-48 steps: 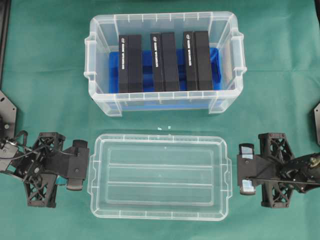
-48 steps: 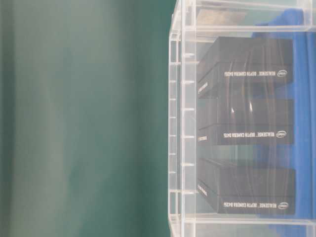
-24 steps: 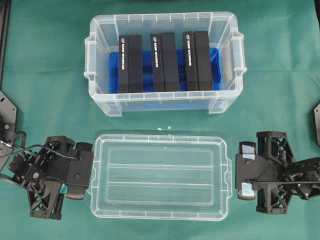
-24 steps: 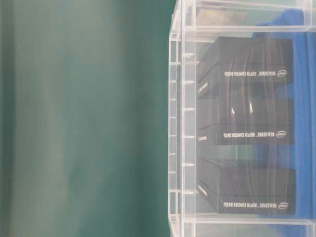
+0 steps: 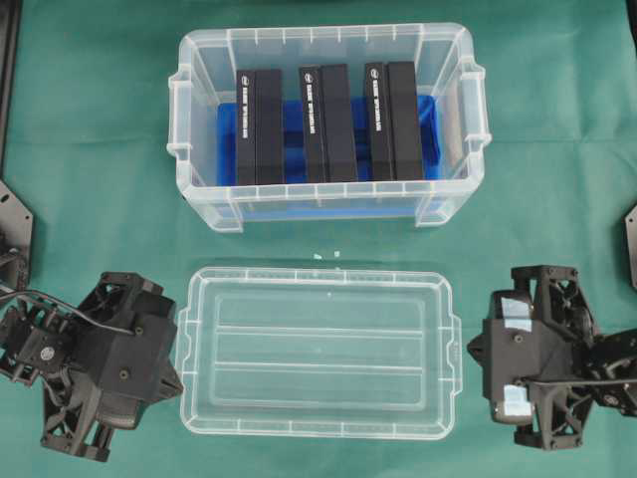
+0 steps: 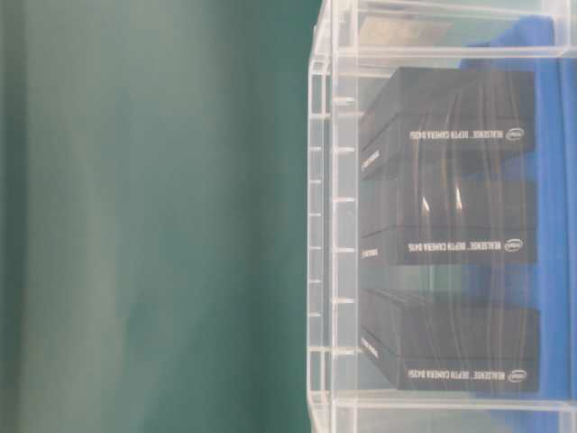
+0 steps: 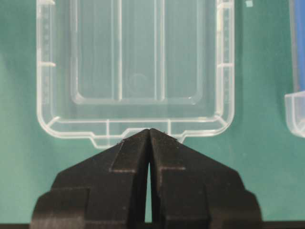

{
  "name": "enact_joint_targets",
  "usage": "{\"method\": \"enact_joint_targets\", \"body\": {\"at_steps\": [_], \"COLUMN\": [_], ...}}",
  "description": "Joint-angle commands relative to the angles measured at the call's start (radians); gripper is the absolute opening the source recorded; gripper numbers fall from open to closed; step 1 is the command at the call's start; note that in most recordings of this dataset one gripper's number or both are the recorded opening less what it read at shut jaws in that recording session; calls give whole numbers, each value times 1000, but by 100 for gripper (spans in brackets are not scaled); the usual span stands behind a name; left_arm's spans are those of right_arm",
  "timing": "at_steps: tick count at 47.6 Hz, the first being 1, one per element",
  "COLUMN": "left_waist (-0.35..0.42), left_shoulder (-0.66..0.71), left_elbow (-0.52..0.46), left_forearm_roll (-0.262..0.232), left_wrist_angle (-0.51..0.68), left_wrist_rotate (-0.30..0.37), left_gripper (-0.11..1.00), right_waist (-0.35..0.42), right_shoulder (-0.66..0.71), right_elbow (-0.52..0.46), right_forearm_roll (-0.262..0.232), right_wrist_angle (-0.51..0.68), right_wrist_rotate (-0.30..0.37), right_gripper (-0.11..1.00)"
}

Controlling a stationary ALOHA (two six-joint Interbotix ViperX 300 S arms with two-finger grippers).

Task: Clamp the lid of the box with both arms, then lift and open it.

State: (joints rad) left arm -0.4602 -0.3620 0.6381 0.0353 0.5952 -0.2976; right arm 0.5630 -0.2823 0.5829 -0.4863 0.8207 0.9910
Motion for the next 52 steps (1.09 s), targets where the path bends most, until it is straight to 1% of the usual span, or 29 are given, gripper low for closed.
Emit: {"method": "enact_joint_targets", "body": {"at_steps": [1,5,10,16,18,22,27,30,37,44,47,52], "left_waist": [0,11,38,77,91,115,153,190,284,374,405,457], "left_shoulder": [-17,-20,-31,-52,-64,-81,-100,-114,-143,-184,-199,-227], "left_elbow": [-32,-52,-77,-106,-117,-133,-147,-150,-149,-138,-132,-121], "left_forearm_roll": [3,5,14,14,14,11,8,8,6,6,6,6], "left_wrist_angle": [-5,-9,-12,-25,-40,-64,-87,-97,-118,-150,-167,-198], "left_wrist_rotate": [5,9,32,120,166,232,291,314,325,337,347,365], "left_gripper": [1,1,1,1,1,1,1,1,1,1,1,1], "right_waist": [3,3,2,-12,-20,-44,-77,-104,-186,-298,-347,-403], "right_shoulder": [-20,-28,-51,-84,-95,-118,-146,-170,-219,-278,-301,-330], "right_elbow": [-31,-37,-51,-71,-77,-89,-97,-95,-86,-63,-54,-40], "right_forearm_roll": [-32,-72,-146,-219,-242,-290,-333,-362,-391,-410,-416,-434], "right_wrist_angle": [-2,-6,-8,-8,-8,-8,-11,-20,-58,-114,-137,-160], "right_wrist_rotate": [0,0,2,2,2,2,2,3,3,0,-2,-6], "right_gripper": [0,0,0,0,0,0,0,0,0,0,0,0]}}
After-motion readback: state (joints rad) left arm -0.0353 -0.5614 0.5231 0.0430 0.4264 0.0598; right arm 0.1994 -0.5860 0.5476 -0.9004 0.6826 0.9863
